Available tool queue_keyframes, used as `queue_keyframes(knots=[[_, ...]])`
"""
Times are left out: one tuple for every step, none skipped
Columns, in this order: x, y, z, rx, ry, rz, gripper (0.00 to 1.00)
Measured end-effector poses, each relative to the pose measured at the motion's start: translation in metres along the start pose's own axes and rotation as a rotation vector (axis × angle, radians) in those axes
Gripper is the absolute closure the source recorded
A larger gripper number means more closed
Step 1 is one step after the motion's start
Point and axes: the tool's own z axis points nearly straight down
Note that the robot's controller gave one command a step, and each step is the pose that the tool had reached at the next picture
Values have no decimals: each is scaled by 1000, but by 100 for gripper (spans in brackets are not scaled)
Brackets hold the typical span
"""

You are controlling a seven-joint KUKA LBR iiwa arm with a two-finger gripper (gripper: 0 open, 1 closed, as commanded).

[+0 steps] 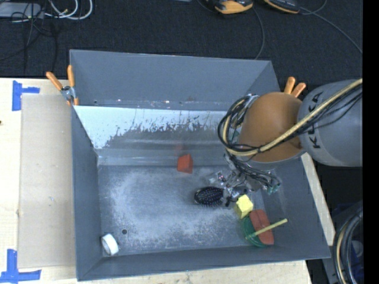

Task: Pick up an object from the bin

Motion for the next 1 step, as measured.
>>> queue_keyframes(knots=[[-1, 0, -15, 2, -3, 0, 100]])
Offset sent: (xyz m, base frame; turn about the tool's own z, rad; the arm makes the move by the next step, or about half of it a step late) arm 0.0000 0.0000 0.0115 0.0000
